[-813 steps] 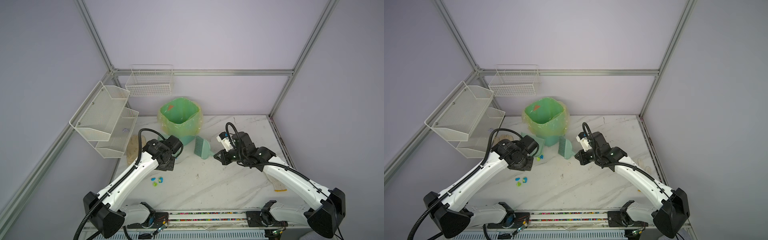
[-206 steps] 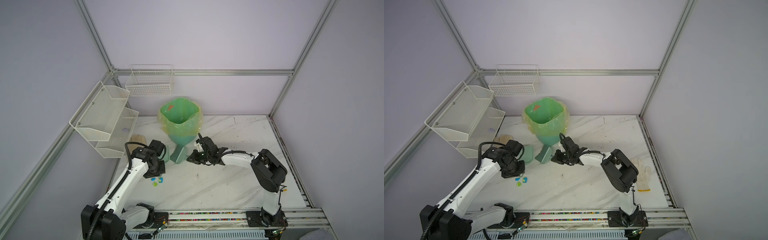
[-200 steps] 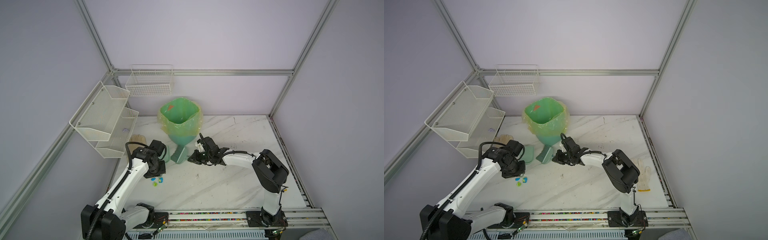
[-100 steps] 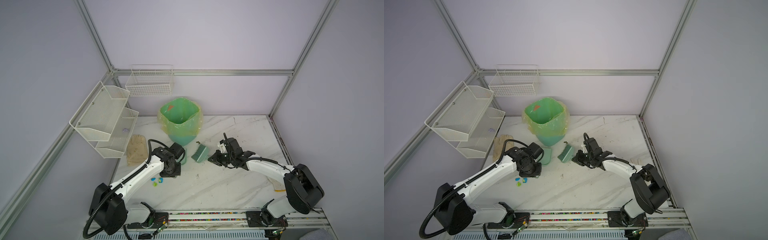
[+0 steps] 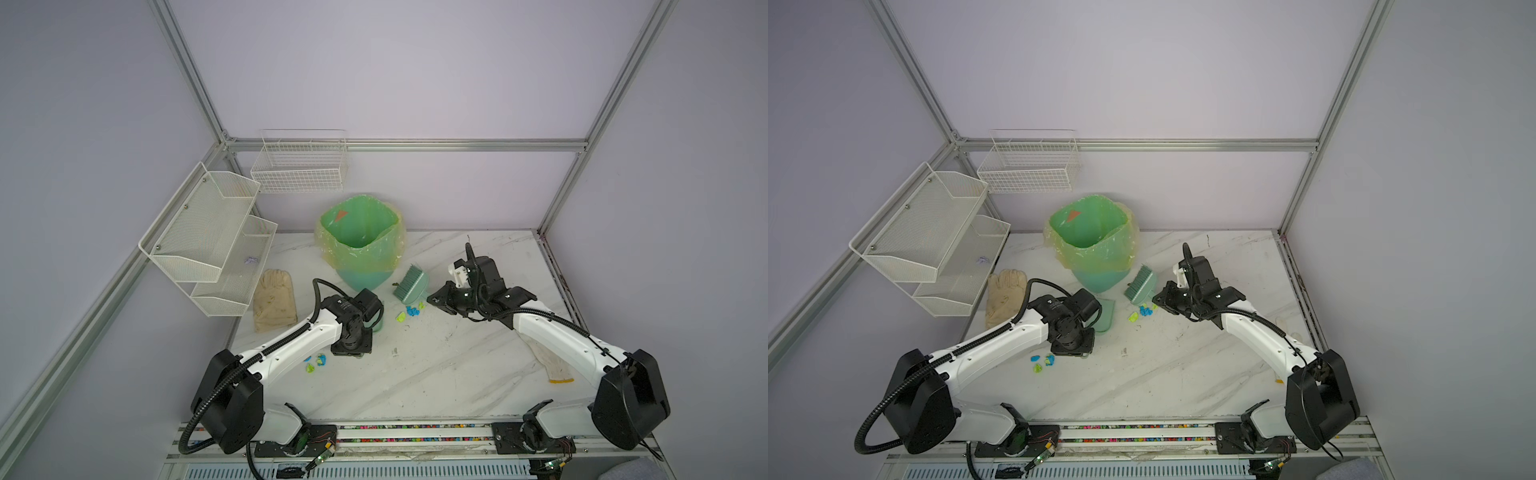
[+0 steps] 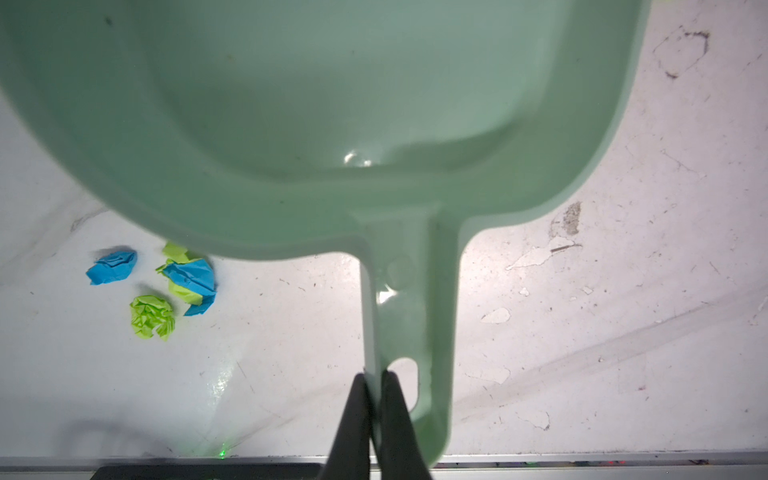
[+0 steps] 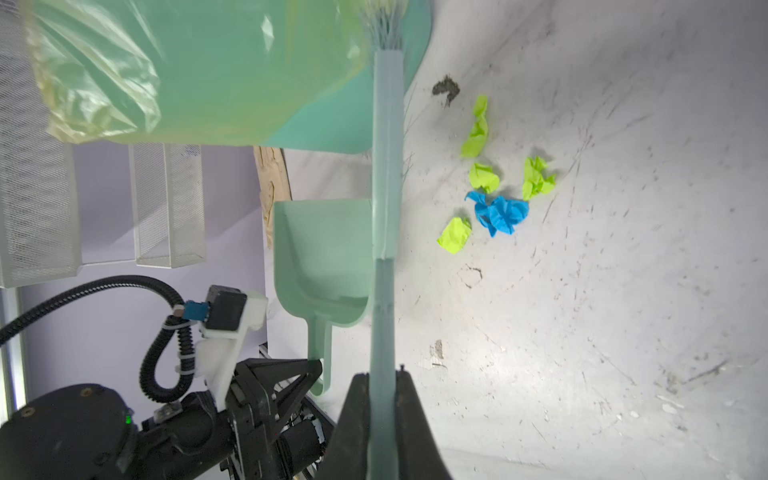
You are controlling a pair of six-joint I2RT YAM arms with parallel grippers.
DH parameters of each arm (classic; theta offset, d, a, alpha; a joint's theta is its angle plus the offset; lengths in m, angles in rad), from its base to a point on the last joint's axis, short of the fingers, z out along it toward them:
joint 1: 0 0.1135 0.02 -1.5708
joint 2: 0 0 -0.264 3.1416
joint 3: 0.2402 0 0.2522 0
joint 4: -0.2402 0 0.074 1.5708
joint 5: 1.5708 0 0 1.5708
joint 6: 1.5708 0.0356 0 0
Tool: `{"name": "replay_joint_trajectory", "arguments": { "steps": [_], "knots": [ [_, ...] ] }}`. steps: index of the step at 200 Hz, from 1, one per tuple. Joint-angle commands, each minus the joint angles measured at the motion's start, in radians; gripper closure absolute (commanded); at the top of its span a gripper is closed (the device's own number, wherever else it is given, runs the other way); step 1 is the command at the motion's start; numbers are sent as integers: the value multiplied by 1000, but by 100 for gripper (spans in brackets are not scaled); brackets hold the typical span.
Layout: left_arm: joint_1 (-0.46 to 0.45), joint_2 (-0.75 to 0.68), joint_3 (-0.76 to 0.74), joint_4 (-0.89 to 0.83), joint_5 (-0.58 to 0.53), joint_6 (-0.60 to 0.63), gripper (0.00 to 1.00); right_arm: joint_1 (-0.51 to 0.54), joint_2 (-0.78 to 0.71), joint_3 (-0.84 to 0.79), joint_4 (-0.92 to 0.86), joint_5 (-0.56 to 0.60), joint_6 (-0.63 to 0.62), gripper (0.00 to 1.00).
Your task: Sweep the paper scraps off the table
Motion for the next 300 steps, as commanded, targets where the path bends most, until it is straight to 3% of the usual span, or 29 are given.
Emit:
{"name": "replay_joint_trajectory", "arguments": {
  "steps": [1,80,136,228,252,300],
  "knots": [
    [-13,-36,54,11,-5,-23,100,-36,14,65,-110,27,-99,100],
    [-48,-78,18,20,13,-49,100,-97,119,294,-356,207,-349,100],
    [-116,-51,0,46,67,-75,100,-96,167,363,-446,316,-471,100],
    [-147,-34,-45,119,169,-83,100,-92,237,436,-557,421,-593,100],
    [-147,-31,-76,123,187,-93,100,-59,244,444,-566,502,-605,100],
    [-152,-25,-99,147,223,-97,100,-22,265,458,-543,508,-618,100]
  ]
}}
